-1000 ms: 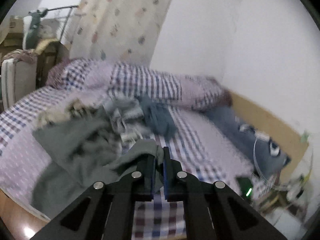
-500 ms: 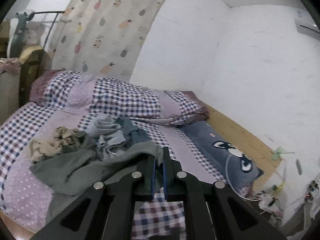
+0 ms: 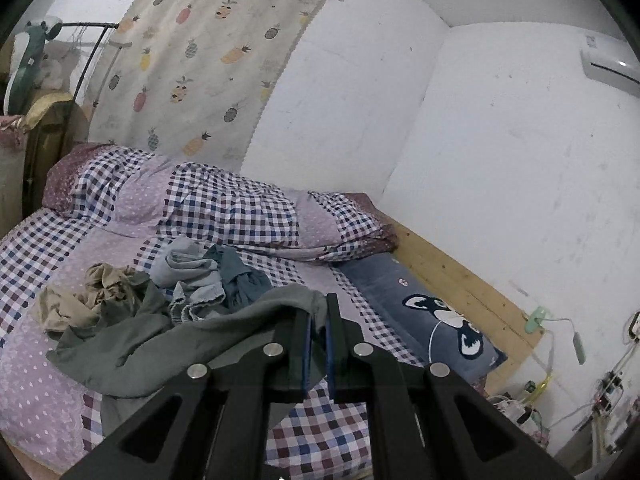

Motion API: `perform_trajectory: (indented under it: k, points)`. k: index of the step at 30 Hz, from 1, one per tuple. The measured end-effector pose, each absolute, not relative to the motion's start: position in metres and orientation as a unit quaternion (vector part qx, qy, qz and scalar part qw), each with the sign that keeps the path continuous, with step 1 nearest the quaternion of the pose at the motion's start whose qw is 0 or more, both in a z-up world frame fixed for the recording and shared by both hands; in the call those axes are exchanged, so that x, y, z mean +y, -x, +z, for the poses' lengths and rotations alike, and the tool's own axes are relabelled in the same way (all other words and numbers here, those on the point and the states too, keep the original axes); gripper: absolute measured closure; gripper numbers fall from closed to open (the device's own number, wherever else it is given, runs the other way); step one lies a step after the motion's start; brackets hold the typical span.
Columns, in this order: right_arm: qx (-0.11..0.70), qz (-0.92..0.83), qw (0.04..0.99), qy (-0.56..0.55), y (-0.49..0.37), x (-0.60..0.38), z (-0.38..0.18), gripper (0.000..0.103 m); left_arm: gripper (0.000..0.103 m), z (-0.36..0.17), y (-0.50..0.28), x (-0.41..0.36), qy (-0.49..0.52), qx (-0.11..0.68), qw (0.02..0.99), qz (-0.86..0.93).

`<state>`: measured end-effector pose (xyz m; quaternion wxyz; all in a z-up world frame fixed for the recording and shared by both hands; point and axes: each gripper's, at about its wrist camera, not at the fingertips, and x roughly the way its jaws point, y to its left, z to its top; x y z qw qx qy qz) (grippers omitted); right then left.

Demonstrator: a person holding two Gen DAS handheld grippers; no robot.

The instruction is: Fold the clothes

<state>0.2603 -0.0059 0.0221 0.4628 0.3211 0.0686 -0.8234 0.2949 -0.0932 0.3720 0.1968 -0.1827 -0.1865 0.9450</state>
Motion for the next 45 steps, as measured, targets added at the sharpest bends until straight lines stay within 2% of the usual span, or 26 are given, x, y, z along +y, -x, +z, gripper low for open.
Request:
perform_trajectory:
  k: [5, 10, 17, 18, 20, 21, 22, 24, 27, 31, 36, 41, 45]
  points:
    - [0.047, -0.813, 0.456, -0.359, -0.232, -0.008, -0.001, 0.048, 0.099, 0.375, -0.298, -0.102, 0.182, -0.199, 0.192, 0.944]
    - [0.015, -0.802, 0.502, -0.323, -0.237, -0.026, 0.005, 0.048, 0.099, 0.378, -0.3, -0.109, 0.185, -0.203, 0.187, 0.943]
    - [0.027, -0.821, 0.453, -0.346, -0.219, -0.048, -0.022, 0.048, 0.099, 0.379, -0.309, -0.136, 0.171, -0.222, 0.174, 0.944]
    - [0.023, -0.822, 0.447, -0.353, -0.214, -0.048, -0.026, 0.052, 0.099, 0.379, -0.311, -0.142, 0.168, -0.226, 0.17, 0.944]
    - [0.013, -0.822, 0.437, -0.365, -0.204, -0.047, -0.033, 0.069, 0.099, 0.378, -0.314, -0.154, 0.161, -0.234, 0.161, 0.945]
    - [0.011, -0.822, 0.435, -0.367, -0.202, -0.049, -0.033, 0.088, 0.099, 0.378, -0.315, -0.16, 0.158, -0.238, 0.157, 0.945]
    - [0.009, -0.822, 0.435, -0.368, -0.201, -0.05, -0.032, 0.1, 0.099, 0.378, -0.317, -0.166, 0.154, -0.242, 0.153, 0.946]
    - [0.01, -0.819, 0.441, -0.367, -0.201, -0.052, -0.029, 0.101, 0.099, 0.377, -0.32, -0.179, 0.146, -0.251, 0.143, 0.946]
    - [0.035, -0.83, 0.433, -0.349, -0.201, -0.049, -0.014, 0.102, 0.099, 0.377, -0.329, -0.203, 0.127, -0.268, 0.125, 0.947]
    - [0.04, -0.875, 0.365, -0.316, -0.176, -0.008, 0.019, 0.103, 0.099, 0.371, -0.339, -0.23, 0.113, -0.29, 0.106, 0.944]
    - [0.018, -0.932, 0.257, -0.254, -0.126, 0.079, 0.097, 0.103, 0.099, 0.346, -0.349, -0.25, 0.113, -0.32, 0.101, 0.935]
    - [0.04, -0.97, 0.165, -0.177, -0.116, 0.167, 0.179, 0.103, 0.099, 0.29, -0.36, -0.237, 0.161, -0.342, 0.119, 0.918]
    - [0.101, -0.975, 0.14, -0.14, -0.161, 0.211, 0.207, 0.103, 0.099, 0.222, -0.369, -0.211, 0.238, -0.362, 0.125, 0.893]
